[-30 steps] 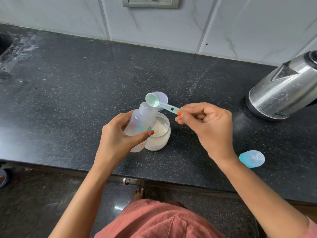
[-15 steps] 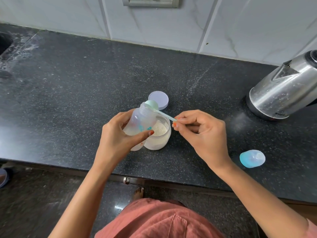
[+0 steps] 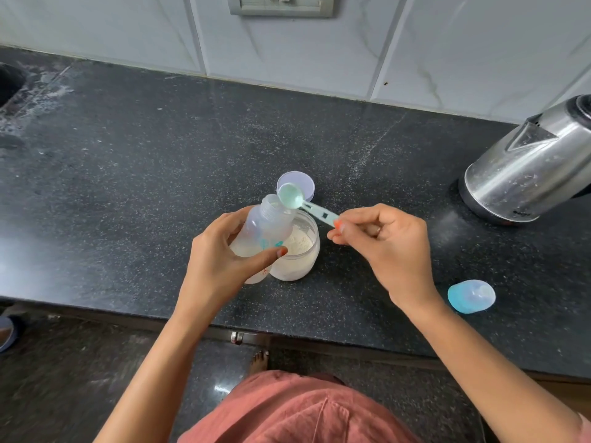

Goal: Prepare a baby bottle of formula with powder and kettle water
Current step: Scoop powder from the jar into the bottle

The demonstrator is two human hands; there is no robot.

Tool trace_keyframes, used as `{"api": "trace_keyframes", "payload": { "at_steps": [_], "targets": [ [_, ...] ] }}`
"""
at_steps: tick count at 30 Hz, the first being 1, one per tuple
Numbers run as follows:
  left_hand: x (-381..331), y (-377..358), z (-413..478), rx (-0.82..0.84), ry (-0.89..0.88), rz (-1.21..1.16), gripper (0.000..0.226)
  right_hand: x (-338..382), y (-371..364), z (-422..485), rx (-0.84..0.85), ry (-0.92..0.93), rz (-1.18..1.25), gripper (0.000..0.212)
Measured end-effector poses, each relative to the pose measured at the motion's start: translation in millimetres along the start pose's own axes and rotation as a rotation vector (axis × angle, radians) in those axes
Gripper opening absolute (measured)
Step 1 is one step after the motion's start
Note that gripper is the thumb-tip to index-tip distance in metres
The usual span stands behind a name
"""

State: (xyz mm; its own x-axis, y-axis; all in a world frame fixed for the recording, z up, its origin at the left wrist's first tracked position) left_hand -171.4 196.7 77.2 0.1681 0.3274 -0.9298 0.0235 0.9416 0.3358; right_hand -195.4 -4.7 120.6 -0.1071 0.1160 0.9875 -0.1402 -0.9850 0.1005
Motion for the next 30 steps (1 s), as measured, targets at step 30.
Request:
{"api": "trace_keyframes", "payload": {
  "at_steps": [30],
  "targets": [
    [38,9,-18,0.030,0.130,-0.213,0.059,-35,-55,47,0.475,0.379,-1.271,0.013]
  ]
}}
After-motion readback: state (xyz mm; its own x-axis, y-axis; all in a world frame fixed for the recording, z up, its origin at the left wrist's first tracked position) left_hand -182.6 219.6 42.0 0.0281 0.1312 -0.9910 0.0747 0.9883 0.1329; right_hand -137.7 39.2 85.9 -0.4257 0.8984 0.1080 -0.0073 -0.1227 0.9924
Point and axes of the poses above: each hand's wrist, its own z-axis towards the middle knuckle, its own y-axis out of the back of the hand, x = y × z, the point moved 2 cm from there along z, towards the middle knuckle, and after that the axes turned 3 degrees about -z, right-handed, at the moved point
